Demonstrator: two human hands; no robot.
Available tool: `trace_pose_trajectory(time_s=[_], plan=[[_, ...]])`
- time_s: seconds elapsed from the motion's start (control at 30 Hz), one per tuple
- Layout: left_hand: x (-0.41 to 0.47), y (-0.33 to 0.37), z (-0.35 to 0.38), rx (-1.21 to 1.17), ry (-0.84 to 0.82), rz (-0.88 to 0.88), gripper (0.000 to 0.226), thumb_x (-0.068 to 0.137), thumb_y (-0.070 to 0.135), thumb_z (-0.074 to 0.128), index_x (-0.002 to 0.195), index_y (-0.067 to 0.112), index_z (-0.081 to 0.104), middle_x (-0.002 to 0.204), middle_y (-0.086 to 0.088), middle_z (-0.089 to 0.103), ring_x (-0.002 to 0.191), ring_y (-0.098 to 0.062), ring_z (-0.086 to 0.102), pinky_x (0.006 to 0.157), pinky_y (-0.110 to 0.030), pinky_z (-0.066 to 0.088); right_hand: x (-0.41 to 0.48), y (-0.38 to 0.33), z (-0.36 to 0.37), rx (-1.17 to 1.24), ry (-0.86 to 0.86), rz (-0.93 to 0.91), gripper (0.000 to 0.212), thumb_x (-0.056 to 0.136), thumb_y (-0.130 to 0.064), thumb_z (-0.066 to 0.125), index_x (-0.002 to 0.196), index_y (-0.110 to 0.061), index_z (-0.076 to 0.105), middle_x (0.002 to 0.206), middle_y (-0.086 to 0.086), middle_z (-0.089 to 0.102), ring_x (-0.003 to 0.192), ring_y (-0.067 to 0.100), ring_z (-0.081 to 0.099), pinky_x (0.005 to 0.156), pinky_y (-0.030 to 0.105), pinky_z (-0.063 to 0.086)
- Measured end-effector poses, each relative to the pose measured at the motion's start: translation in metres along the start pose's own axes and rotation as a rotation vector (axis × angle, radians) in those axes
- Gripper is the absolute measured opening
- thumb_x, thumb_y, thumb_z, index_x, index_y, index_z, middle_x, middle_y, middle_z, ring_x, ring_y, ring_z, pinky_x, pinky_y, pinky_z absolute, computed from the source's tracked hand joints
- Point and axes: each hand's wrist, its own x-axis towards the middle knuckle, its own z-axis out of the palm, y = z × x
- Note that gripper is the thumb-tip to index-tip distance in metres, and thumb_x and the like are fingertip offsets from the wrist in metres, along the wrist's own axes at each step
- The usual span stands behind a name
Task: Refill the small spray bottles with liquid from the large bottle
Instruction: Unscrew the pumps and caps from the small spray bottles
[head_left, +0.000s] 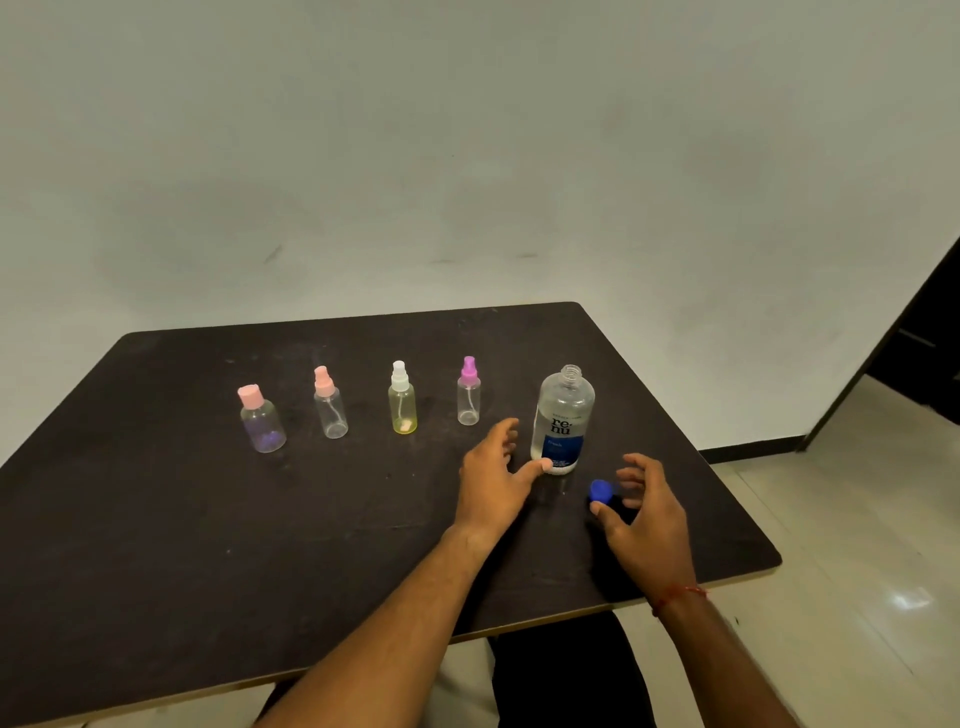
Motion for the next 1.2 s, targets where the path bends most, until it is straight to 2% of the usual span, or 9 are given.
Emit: trace_pose_trajectory(time_s=[0.17, 0.37, 0.47, 0.57, 0.7, 0.83, 0.97, 1.1, 1.2], plan=[[-0.002, -0.015, -0.031, -0.008, 0.200, -0.017, 0.051, 0.082, 0.033, 0.081, 0.128, 0.024, 0.061, 0.123, 0.008, 0.067, 0.109, -0.005, 0.063, 0.096, -0.030, 0.055, -0.024, -0.015, 0.010, -0.023, 0.239, -0.330, 0.033, 0.077, -0.005, 0.078, 0.105, -0.011, 0.063, 0.095, -0.005, 0.058, 0.085, 0.014, 0.059, 0.074, 0.033, 0.057], [0.007, -0.022, -0.047, 0.041, 0.258, -0.048, 0.048, 0.087, 0.034, 0.076, 0.130, 0.024, 0.059, 0.128, 0.006, 0.064, 0.121, -0.010, 0.058, 0.102, -0.034, 0.051, -0.032, -0.070, 0.045, 0.044, 0.077, -0.526, 0.023, 0.085, -0.015, 0.071, 0.107, -0.019, 0.065, 0.091, -0.010, 0.058, 0.082, 0.005, 0.059, 0.072, 0.017, 0.051], [0.014, -0.020, -0.047, 0.070, 0.235, -0.066, 0.054, 0.089, 0.027, 0.073, 0.138, 0.015, 0.054, 0.135, -0.002, 0.060, 0.123, -0.009, 0.055, 0.100, -0.019, 0.042, -0.017, -0.093, 0.067, 0.003, 0.006, -0.573, 0.024, 0.090, -0.015, 0.066, 0.113, -0.021, 0.063, 0.099, -0.012, 0.059, 0.091, 0.002, 0.058, 0.080, 0.020, 0.052], [0.024, -0.013, -0.045, 0.058, 0.214, -0.071, 0.046, 0.091, 0.023, 0.067, 0.133, 0.009, 0.055, 0.126, -0.005, 0.063, 0.098, 0.014, 0.053, 0.085, -0.001, 0.036, 0.007, -0.115, 0.081, -0.045, -0.017, -0.573, 0.027, 0.092, -0.015, 0.061, 0.118, -0.021, 0.061, 0.105, -0.011, 0.058, 0.095, 0.003, 0.056, 0.086, 0.025, 0.053], [0.046, -0.019, -0.035, 0.045, 0.220, -0.057, 0.080, 0.082, 0.065, 0.038, 0.143, 0.013, 0.047, 0.138, -0.003, 0.058, 0.125, -0.015, 0.057, 0.104, -0.038, 0.050, 0.034, -0.138, 0.091, -0.129, 0.009, -0.572, 0.035, 0.092, -0.015, 0.061, 0.127, -0.016, 0.058, 0.113, -0.002, 0.058, 0.102, 0.011, 0.056, 0.091, 0.030, 0.052], [0.066, -0.022, -0.031, 0.049, 0.233, -0.076, 0.068, 0.084, 0.061, 0.040, 0.132, 0.014, 0.053, 0.124, -0.002, 0.065, 0.115, -0.018, 0.062, 0.098, -0.040, 0.053, 0.054, -0.147, 0.098, -0.180, -0.013, -0.508, 0.037, 0.094, -0.015, 0.058, 0.130, -0.012, 0.055, 0.121, 0.004, 0.055, 0.110, 0.017, 0.055, 0.094, 0.032, 0.050], [0.071, -0.017, -0.036, -0.014, 0.228, -0.096, 0.010, 0.091, 0.028, 0.063, 0.095, 0.019, 0.058, 0.087, 0.005, 0.068, 0.079, -0.011, 0.065, 0.072, -0.034, 0.055, 0.067, -0.151, 0.101, -0.262, -0.045, -0.461, 0.040, 0.094, -0.018, 0.059, 0.133, -0.012, 0.050, 0.127, 0.008, 0.049, 0.118, 0.022, 0.047, 0.096, 0.031, 0.045], [0.062, -0.014, -0.041, -0.060, 0.261, -0.027, 0.014, 0.091, 0.035, 0.066, 0.087, 0.025, 0.059, 0.082, 0.006, 0.067, 0.076, -0.008, 0.064, 0.068, -0.032, 0.055, 0.074, -0.149, 0.099, -0.256, -0.044, -0.426, 0.045, 0.095, -0.025, 0.058, 0.137, -0.013, 0.047, 0.132, 0.007, 0.046, 0.123, 0.022, 0.044, 0.098, 0.032, 0.043], [0.048, -0.016, -0.049, -0.044, 0.260, 0.049, 0.011, 0.088, 0.041, 0.062, 0.092, 0.030, 0.059, 0.088, 0.007, 0.066, 0.082, -0.011, 0.065, 0.072, -0.038, 0.057, 0.073, -0.146, 0.101, -0.207, -0.051, -0.404, 0.032, 0.092, -0.025, 0.062, 0.123, -0.017, 0.057, 0.118, 0.001, 0.054, 0.107, 0.016, 0.054, 0.092, 0.028, 0.048]])
